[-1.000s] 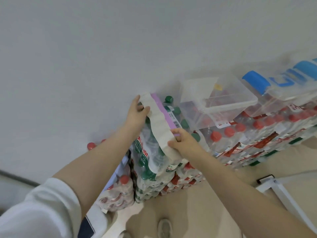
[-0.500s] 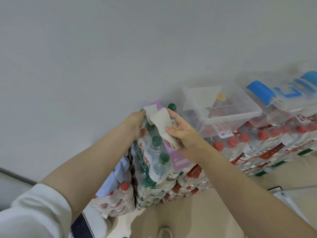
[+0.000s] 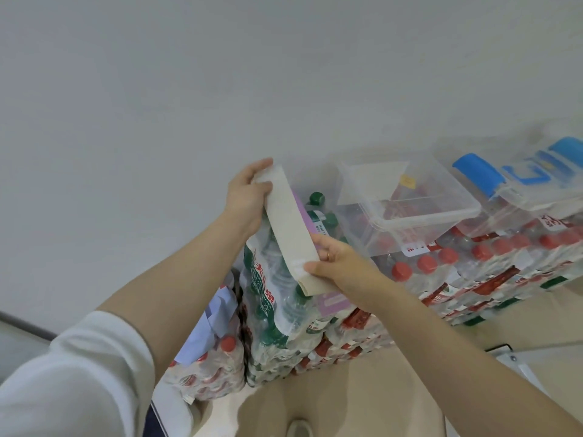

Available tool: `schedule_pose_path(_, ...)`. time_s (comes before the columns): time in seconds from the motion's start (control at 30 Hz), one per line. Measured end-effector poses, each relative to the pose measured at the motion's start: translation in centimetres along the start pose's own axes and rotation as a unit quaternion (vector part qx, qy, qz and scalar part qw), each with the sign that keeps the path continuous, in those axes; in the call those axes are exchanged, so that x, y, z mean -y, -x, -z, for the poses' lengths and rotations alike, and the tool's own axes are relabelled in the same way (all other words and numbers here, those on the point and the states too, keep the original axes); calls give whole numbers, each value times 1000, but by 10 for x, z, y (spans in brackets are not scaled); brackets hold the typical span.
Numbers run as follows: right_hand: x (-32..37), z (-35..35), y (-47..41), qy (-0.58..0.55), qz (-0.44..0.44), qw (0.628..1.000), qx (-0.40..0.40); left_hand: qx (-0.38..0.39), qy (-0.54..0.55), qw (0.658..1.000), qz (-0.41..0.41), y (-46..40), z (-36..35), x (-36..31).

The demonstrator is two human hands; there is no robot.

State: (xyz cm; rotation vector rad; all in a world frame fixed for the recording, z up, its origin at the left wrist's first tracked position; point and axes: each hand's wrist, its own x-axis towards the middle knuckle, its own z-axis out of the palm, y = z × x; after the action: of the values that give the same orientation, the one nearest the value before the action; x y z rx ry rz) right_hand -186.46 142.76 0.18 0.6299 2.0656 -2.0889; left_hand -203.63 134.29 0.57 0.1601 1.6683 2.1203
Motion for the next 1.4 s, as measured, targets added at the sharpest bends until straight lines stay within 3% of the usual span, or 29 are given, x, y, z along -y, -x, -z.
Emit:
schedule_pose_path(0.1,-4,-4,1,78,-37,996,-24,16,-133,989,-59,-14,10,12)
schedule_pose_path(0.23,-11,-7,5,297,-62,953,-17,87,-452,885,-66,-19,28,45)
schedule_pose_path(0.43,-16,0,7,497,-31,866,-41,116,-527,840,-57,-23,29,55)
schedule_pose_path(0.57,-25,14,7,544,2,815,-201,69,-634,765,-82,-20,22,44)
schedule_pose_path(0.63,-33,20,6,528,-10,816,-234,69,-647,746,-140,-2,15,43)
schedule_pose_path(0.7,-40,23,2,477,-34,843,-247,154,-621,745,-186,22,10,52)
schedule_pose_path(0.77,-41,22,-3,423,-41,869,-254,244,-631,705,-212,43,13,63)
schedule_pose_path(0.83,-38,17,-6,377,-42,890,-252,281,-657,661,-229,51,21,69)
schedule_pose_path(1.17,-40,33,-5,383,-72,886,-252,301,-659,648,-236,48,32,65)
schedule_pose_path(1.27,-32,30,3,448,-45,851,-270,309,-666,638,-231,46,30,64)
schedule_pose_path(1.33,-28,21,8,514,39,799,-311,306,-636,668,-236,46,31,60)
schedule_pose_path(1.4,-21,4,11,488,186,799,-299,272,-585,725,-242,48,38,55)
